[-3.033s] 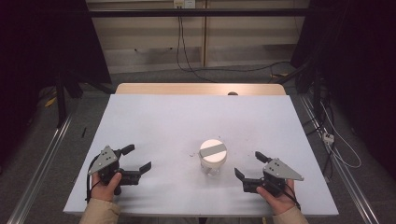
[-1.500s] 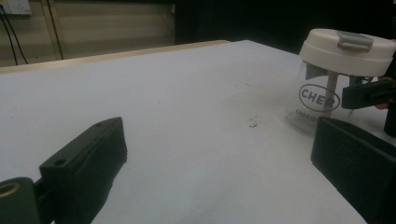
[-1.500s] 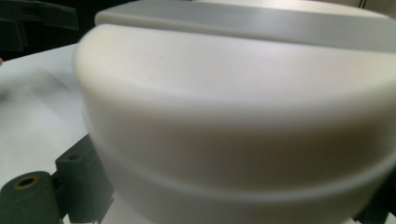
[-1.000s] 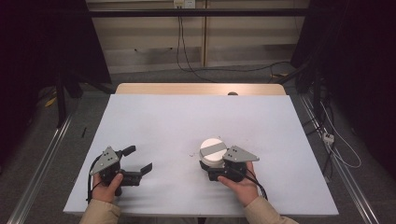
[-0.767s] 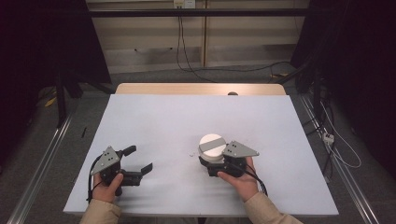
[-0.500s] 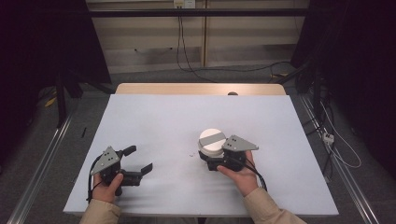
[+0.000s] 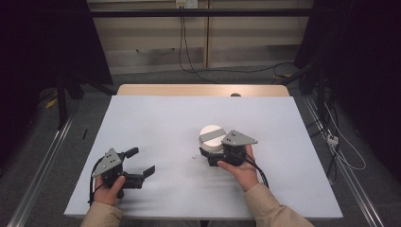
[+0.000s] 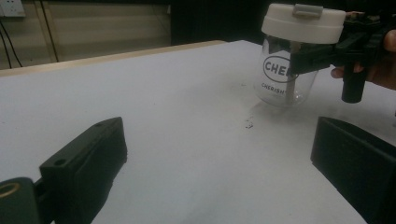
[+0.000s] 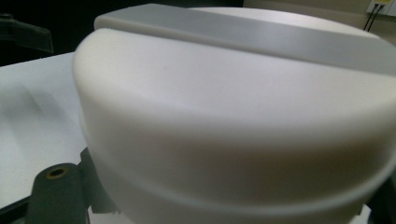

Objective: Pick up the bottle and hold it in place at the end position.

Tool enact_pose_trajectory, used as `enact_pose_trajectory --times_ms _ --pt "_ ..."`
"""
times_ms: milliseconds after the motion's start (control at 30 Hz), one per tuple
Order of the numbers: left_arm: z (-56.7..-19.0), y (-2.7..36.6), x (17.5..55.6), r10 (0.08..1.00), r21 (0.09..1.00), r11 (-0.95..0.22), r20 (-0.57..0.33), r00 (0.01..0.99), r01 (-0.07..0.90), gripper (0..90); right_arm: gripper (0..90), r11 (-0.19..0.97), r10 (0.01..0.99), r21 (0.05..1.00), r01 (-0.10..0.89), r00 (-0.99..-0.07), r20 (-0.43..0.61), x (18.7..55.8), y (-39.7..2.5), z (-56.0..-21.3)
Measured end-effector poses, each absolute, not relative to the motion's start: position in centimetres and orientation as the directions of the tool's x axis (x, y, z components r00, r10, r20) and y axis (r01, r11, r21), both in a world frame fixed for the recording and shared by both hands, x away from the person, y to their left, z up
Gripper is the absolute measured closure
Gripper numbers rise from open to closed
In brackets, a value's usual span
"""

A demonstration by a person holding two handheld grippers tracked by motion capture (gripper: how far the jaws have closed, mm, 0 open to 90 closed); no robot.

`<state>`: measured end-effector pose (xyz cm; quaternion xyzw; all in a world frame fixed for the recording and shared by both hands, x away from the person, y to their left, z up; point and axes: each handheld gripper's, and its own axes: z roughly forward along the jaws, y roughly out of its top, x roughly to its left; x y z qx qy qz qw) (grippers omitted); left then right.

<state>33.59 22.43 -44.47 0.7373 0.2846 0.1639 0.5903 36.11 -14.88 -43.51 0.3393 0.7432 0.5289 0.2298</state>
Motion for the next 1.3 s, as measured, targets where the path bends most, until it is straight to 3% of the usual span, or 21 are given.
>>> enact_pose_trajectory --times_ms 1300 --pt "-44.4 22.4 33.6 0.608 0.965 -0.132 -0.100 0.788 0.225 3.2 18.2 0.196 0.765 0.940 0.278 -0.643 0.031 40.2 -14.4 -43.3"
